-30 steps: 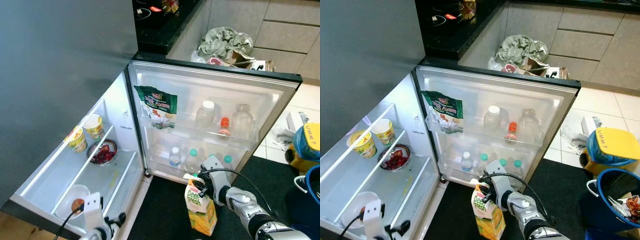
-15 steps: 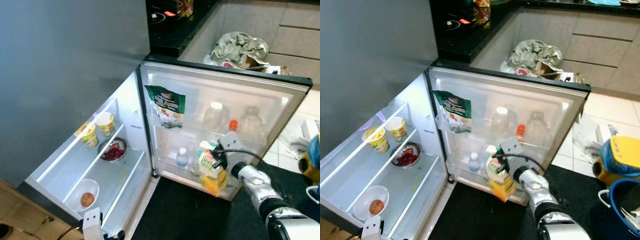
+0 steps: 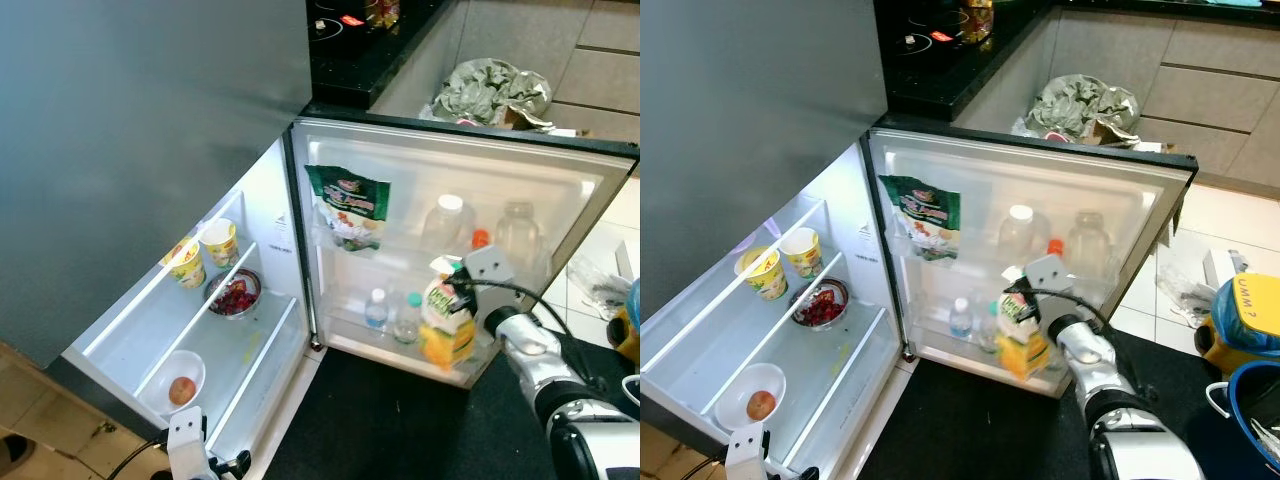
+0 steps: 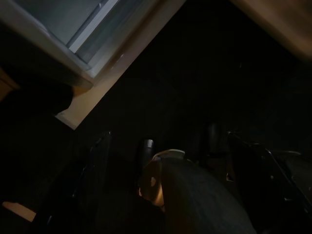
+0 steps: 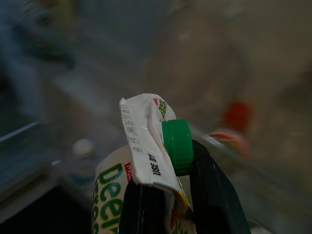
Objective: Restocking fridge
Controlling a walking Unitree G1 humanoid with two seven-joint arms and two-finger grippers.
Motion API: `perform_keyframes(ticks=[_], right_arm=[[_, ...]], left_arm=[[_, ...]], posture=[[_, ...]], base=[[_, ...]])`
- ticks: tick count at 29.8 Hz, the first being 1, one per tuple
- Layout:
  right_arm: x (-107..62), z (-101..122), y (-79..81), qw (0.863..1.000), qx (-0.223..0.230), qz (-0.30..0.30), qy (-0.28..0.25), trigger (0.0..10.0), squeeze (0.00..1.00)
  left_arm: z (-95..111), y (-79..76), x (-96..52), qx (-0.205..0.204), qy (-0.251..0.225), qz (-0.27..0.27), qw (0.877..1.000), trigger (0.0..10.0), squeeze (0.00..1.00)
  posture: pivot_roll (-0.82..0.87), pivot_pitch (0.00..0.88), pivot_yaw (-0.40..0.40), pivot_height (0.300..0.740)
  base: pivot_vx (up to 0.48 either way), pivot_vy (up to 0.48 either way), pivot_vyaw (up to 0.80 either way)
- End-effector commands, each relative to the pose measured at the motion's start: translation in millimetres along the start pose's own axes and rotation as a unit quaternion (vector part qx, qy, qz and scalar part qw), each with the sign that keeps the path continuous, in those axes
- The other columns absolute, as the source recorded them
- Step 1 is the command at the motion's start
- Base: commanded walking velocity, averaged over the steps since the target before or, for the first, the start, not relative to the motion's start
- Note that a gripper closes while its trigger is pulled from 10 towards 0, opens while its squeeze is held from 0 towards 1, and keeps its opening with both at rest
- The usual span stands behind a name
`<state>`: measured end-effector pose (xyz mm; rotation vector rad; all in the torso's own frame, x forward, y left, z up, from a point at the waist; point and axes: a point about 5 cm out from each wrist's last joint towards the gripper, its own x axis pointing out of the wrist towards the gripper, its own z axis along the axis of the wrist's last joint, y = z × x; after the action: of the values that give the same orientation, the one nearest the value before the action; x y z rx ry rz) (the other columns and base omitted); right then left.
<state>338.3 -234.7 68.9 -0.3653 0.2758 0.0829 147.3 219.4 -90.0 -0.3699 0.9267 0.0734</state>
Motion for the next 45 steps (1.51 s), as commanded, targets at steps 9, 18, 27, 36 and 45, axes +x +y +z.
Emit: perform_keyframes(ticks=[9,18,27,36,45], right_arm=[[4.2,25,-27.4,0.997,0.011,-0.064,-0.037,10.0,0.0],[-5.4,-22,45.4,0.993,0.04,0.098,0.041,10.0,0.0],[-33.4,-77,77.1,0.978,0.056,0.134,0.151,10.0,0.0],[-78.3,-134,91.9,0.952,0.055,0.154,0.257,10.0,0.0],[-86.3,-142,93.2,0.947,0.045,0.158,0.275,10.0,0.0]], left_arm=[[-7,3.5,-2.4,0.001,0.011,0.007,1.0,10.0,0.0],[-5,0.2,-0.8,0.001,0.01,0.002,1.0,10.0,0.0],[-6,-2.4,0.2,0.0,0.01,0.001,1.0,10.0,0.0],[-5,-4.0,0.9,0.004,0.011,-0.001,1.0,10.0,0.0],[-5,-4.1,1.0,0.007,0.012,-0.002,1.0,10.0,0.0]], posture=[[-0.03,0.0,0.039,0.74],[-0.03,0.0,0.037,0.74],[-0.03,0.0,0.033,0.74],[-0.03,0.0,0.036,0.74],[-0.03,0.0,0.034,0.74]], base=[[0.0,0.0,0.0],[0.0,0.0,0.0],[0.0,0.0,0.0],[0.0,0.0,0.16],[0.0,0.0,0.73]])
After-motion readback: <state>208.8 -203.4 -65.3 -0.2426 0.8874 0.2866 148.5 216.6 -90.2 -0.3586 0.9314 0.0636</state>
